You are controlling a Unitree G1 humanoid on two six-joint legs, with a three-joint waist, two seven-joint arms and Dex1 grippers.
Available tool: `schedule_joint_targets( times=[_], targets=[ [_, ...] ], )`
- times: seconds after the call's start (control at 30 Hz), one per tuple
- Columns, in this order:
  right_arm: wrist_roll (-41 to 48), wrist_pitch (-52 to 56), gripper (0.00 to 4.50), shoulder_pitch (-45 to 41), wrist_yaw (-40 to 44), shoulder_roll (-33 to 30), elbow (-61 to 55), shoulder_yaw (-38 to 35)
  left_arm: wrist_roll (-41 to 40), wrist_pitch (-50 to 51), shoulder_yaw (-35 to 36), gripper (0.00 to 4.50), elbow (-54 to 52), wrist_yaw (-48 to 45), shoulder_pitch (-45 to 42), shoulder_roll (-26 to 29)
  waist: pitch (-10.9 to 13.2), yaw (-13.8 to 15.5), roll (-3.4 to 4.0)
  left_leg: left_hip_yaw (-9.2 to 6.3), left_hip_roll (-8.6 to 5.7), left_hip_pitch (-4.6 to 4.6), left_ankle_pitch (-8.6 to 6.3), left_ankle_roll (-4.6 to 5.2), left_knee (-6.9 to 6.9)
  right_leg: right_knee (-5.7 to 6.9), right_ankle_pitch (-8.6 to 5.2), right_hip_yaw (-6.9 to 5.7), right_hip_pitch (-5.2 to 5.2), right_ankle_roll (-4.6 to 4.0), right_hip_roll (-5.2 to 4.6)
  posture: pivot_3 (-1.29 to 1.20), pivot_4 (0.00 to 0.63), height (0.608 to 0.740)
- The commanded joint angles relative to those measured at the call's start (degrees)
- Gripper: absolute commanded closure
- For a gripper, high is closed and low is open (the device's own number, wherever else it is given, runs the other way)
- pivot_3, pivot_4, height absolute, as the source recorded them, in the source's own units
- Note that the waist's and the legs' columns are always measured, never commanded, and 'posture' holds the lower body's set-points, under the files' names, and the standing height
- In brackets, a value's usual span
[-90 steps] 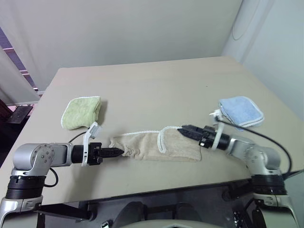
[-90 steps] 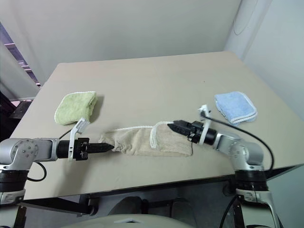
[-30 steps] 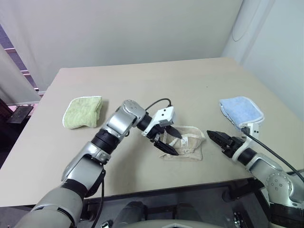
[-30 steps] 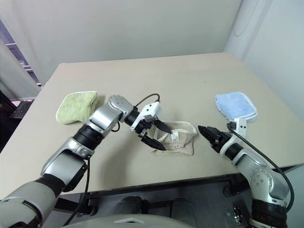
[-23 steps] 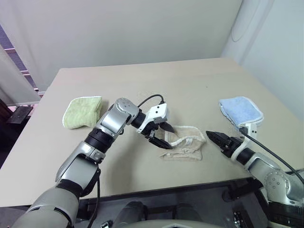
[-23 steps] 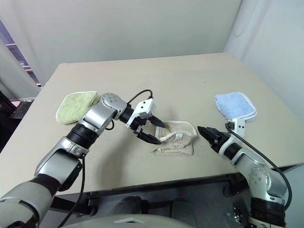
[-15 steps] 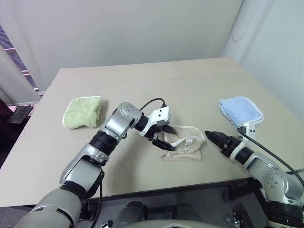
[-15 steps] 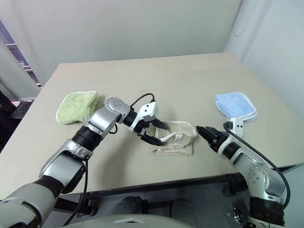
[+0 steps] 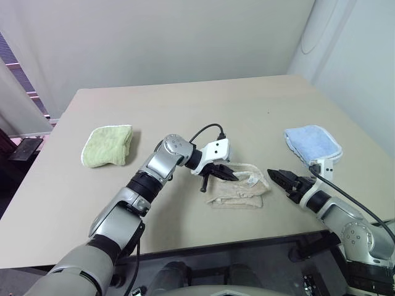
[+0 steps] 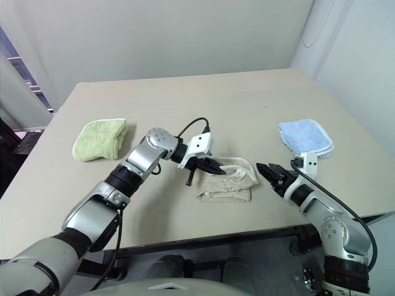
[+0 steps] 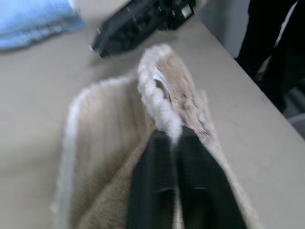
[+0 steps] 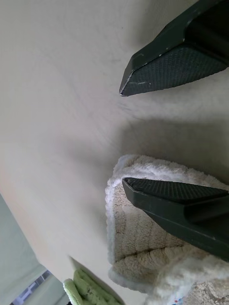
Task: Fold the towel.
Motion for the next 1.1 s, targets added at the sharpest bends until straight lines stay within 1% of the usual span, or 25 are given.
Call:
schedule_joint_targets(
  times=[0.03, 0.13, 0.2, 0.27, 0.33, 0.5, 0.6, 0.7, 0.77, 0.9, 1.0, 1.1],
  targets=[
    [0.1, -1.3, 1.66, -0.9, -0.2, 0.3, -0.3, -0.8, 1.2, -5.7, 1.4, 4.48, 1.7, 2.3, -2.3, -1.3, 0.0, 0.0, 0.00, 0.00, 0.00, 0.00, 0.00, 0.00, 0.00, 0.00, 0.00, 0.00, 0.00, 0.00, 0.00, 0.00, 0.000, 0.740],
    [-0.4, -1.7, 1.66, -0.7, -0.2, 0.7, -0.7, 0.2, 2.2, -14.7, 2.1, 4.48, 6.4, 5.7, -3.4, -4.0, 0.0, 0.0, -0.01, 0.00, 0.00, 0.00, 0.00, 0.01, 0.01, 0.00, 0.01, 0.00, 0.01, 0.01, 0.00, 0.00, 0.000, 0.740],
    [-0.6, -1.7, 1.66, -0.5, -0.1, 0.9, -0.9, 0.8, 2.0, -17.3, 2.6, 4.48, 9.2, 6.2, -4.1, -5.6, 0.0, 0.0, -0.01, 0.00, -0.01, 0.01, 0.00, 0.01, 0.03, 0.00, 0.01, 0.00, 0.02, 0.02, 0.00, 0.00, 0.000, 0.740],
    [-0.9, -1.8, 1.66, -0.4, -0.1, 1.1, -1.1, 1.2, 2.1, -20.0, 3.8, 4.48, 12.8, 9.1, -5.1, -8.0, 0.0, 0.0, -0.01, 0.01, -0.01, 0.01, 0.00, 0.01, 0.03, 0.00, 0.02, -0.01, 0.02, 0.03, 0.01, 0.00, 0.000, 0.740],
    [-0.9, -1.9, 1.66, -0.4, -0.1, 1.2, -1.1, 1.3, 2.2, -24.8, 4.7, 4.48, 16.0, 10.9, -5.8, -9.8, 0.0, 0.1, -0.01, 0.01, -0.02, 0.01, 0.01, 0.01, 0.05, 0.00, 0.05, -0.01, 0.04, 0.09, 0.01, 0.00, 0.000, 0.740],
    [-0.6, -2.0, 1.66, -0.2, 0.1, 1.3, -1.7, 1.6, 3.2, -28.1, 4.6, 4.48, 22.7, 9.1, -6.5, -11.5, 0.0, -0.1, 0.00, 0.03, -0.01, 0.03, 0.01, 0.02, 0.06, 0.01, 0.09, -0.02, 0.05, 0.16, 0.04, 0.00, 0.000, 0.740],
    [-0.6, -2.1, 1.66, -0.1, 0.1, 1.4, -1.9, 1.5, 3.9, -28.5, 3.9, 3.75, 23.6, 5.5, -6.0, -10.8, 0.0, 0.0, 0.00, 0.03, 0.00, 0.04, 0.01, 0.02, 0.07, 0.04, 0.09, -0.02, 0.05, 0.17, 0.06, 0.00, 0.000, 0.740],
    [-0.5, -2.2, 1.66, -0.1, 0.0, 1.4, -1.7, 1.1, 4.4, -28.4, 3.6, 2.74, 23.4, 2.7, -5.6, -9.8, 0.0, 0.0, 0.00, 0.03, 0.00, 0.04, 0.01, 0.02, 0.08, 0.04, 0.09, -0.02, 0.06, 0.16, 0.06, 0.00, 0.000, 0.740],
    [-0.6, -2.4, 1.66, -0.1, 0.1, 1.3, -1.6, 1.1, 5.3, -29.4, 4.2, 1.95, 23.8, 4.9, -5.8, -9.6, 0.0, 0.0, 0.00, 0.03, 0.00, 0.04, 0.01, 0.02, 0.08, 0.05, 0.09, -0.02, 0.06, 0.16, 0.06, 0.00, 0.000, 0.740],
    [-0.4, -2.8, 1.66, -0.4, 0.3, 1.5, -1.4, 1.1, 3.9, -29.1, 6.9, 0.52, 24.3, 8.3, -6.1, -10.9, 0.0, 0.1, 0.00, 0.02, 0.00, 0.04, 0.01, 0.02, 0.10, 0.04, 0.09, -0.02, 0.07, 0.17, 0.06, 0.00, 0.000, 0.740],
    [-0.8, -3.7, 1.66, -1.0, -0.1, 1.8, -1.1, 0.9, 4.4, -29.4, 7.9, 0.52, 24.2, 11.7, -5.9, -11.6, 0.0, 0.1, 0.00, 0.02, -0.01, 0.04, 0.01, 0.02, 0.11, 0.04, 0.12, -0.02, 0.08, 0.23, 0.06, 0.00, 0.000, 0.740],
    [-1.5, -6.4, 1.66, -2.1, -1.0, 2.1, -0.5, -0.3, 3.3, -28.8, 9.3, 0.52, 23.4, 12.7, -5.6, -11.9, 0.0, 0.0, 0.00, 0.02, -0.01, 0.04, 0.01, 0.02, 0.11, 0.06, 0.14, -0.02, 0.07, 0.25, 0.06, 0.00, 0.000, 0.740]
  ],
)
